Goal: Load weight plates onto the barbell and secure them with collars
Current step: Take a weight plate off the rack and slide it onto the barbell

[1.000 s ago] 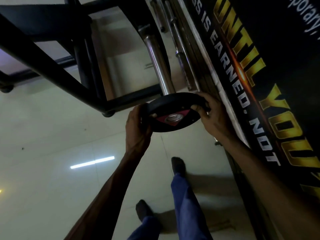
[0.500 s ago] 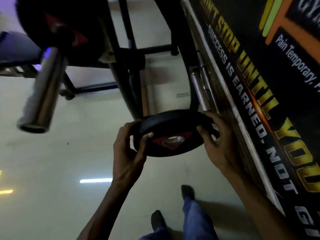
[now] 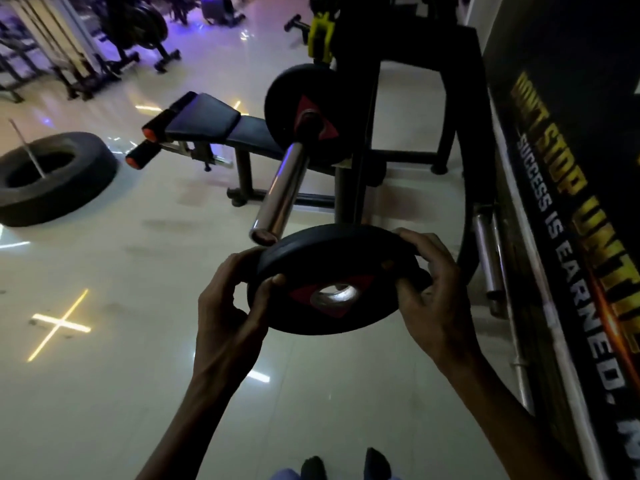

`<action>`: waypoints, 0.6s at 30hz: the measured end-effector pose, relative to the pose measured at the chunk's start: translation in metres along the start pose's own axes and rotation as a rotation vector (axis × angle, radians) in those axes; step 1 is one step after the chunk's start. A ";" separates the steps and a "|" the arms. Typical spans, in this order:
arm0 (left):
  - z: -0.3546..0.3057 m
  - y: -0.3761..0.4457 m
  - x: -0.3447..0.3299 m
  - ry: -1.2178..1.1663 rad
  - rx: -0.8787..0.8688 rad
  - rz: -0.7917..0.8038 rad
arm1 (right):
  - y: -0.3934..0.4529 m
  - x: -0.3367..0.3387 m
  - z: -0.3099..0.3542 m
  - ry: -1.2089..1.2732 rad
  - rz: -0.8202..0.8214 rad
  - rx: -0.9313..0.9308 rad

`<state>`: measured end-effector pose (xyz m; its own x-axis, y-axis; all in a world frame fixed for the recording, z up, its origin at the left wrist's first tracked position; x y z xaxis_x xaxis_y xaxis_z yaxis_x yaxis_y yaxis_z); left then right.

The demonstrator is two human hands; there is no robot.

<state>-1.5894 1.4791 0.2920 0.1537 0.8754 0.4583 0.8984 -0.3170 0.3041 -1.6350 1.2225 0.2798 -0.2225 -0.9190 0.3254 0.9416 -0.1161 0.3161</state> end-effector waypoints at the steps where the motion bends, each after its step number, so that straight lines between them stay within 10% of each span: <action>1: 0.001 0.002 0.010 -0.011 -0.003 -0.019 | 0.005 -0.007 0.008 -0.001 -0.007 0.009; 18: 0.071 0.083 0.092 -0.160 -0.105 0.111 | 0.051 -0.100 0.047 -0.113 -0.273 -0.059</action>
<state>-1.4715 1.5595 0.3006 0.3205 0.8769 0.3582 0.8256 -0.4440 0.3482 -1.5764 1.3259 0.3050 -0.4935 -0.8032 0.3338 0.8551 -0.3779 0.3549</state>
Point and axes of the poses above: each hand's wrist, its own y-axis towards the middle knuckle, its own x-axis out of the back of the hand, z = x × y, the point moved 6 cm from there along y, towards the middle knuckle, and after that the axes turned 13 degrees about z, right-handed, at the moved point
